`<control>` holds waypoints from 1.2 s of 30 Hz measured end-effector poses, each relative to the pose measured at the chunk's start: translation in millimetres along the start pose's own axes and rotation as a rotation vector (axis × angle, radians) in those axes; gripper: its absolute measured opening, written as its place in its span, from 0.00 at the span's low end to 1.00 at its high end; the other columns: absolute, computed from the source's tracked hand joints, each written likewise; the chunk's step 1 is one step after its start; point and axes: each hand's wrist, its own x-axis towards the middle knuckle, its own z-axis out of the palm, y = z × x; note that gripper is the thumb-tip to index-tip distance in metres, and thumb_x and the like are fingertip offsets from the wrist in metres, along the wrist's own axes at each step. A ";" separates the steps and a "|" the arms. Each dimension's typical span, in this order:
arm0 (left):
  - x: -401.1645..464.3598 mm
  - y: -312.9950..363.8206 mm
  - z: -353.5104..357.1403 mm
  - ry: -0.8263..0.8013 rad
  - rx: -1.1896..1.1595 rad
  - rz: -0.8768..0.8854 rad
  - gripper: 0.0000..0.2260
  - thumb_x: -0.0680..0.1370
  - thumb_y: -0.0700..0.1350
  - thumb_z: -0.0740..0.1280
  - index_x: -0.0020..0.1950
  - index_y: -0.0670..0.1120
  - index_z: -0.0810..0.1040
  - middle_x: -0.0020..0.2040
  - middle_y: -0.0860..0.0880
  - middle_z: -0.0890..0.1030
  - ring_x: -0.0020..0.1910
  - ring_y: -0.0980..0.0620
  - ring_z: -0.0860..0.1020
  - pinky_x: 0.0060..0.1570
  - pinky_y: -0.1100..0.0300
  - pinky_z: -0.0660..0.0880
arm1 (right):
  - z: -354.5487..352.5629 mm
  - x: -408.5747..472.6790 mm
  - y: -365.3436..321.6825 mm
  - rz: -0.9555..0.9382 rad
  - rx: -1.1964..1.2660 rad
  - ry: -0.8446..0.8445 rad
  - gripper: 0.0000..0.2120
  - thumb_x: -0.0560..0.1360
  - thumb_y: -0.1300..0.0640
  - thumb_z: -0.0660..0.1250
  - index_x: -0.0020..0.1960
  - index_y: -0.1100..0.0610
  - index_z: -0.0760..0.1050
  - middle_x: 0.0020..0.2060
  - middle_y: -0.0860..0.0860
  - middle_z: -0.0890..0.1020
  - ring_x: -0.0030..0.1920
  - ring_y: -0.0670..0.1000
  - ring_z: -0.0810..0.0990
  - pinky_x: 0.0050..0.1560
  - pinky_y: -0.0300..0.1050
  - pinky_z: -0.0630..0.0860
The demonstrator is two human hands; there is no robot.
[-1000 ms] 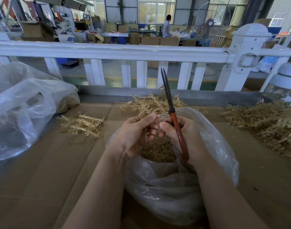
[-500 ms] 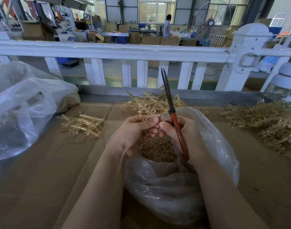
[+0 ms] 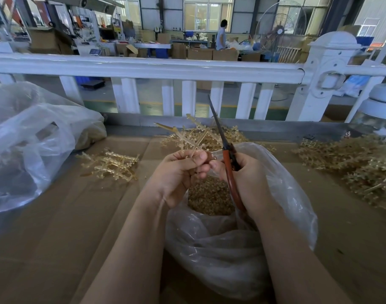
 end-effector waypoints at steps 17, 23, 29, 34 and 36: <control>-0.5 9.3 -4.2 0.211 -0.131 0.141 0.05 0.67 0.38 0.71 0.41 0.39 0.81 0.36 0.45 0.85 0.36 0.54 0.84 0.41 0.64 0.81 | -3.3 -4.5 0.1 -0.132 -0.476 -0.046 0.26 0.63 0.23 0.66 0.51 0.38 0.74 0.41 0.32 0.79 0.44 0.35 0.77 0.44 0.34 0.72; -2.2 10.2 -4.9 0.182 -0.117 0.178 0.04 0.69 0.37 0.69 0.41 0.37 0.79 0.35 0.46 0.83 0.35 0.54 0.82 0.43 0.64 0.81 | -3.3 -6.9 1.1 -0.184 -0.553 -0.030 0.26 0.66 0.25 0.68 0.54 0.41 0.75 0.42 0.32 0.76 0.42 0.34 0.73 0.42 0.30 0.68; -3.4 11.8 -7.8 0.146 -0.107 0.165 0.04 0.69 0.37 0.69 0.42 0.38 0.79 0.37 0.46 0.85 0.36 0.55 0.83 0.40 0.65 0.81 | -3.7 -8.2 0.1 -0.191 -0.583 -0.024 0.26 0.66 0.26 0.66 0.53 0.44 0.76 0.44 0.37 0.80 0.46 0.40 0.78 0.47 0.40 0.77; -3.9 12.4 -11.2 0.132 -0.070 0.164 0.04 0.70 0.38 0.69 0.43 0.38 0.80 0.36 0.47 0.84 0.35 0.55 0.83 0.39 0.65 0.80 | -4.0 -9.7 0.3 -0.198 -0.596 -0.010 0.25 0.65 0.25 0.65 0.49 0.44 0.76 0.40 0.38 0.80 0.43 0.41 0.79 0.45 0.44 0.79; -4.1 12.7 -12.3 0.136 -0.063 0.172 0.03 0.70 0.38 0.69 0.39 0.40 0.83 0.37 0.46 0.84 0.36 0.55 0.83 0.39 0.65 0.81 | -3.6 -9.9 0.2 -0.213 -0.625 0.001 0.21 0.66 0.25 0.65 0.45 0.41 0.73 0.35 0.36 0.77 0.38 0.38 0.76 0.39 0.38 0.75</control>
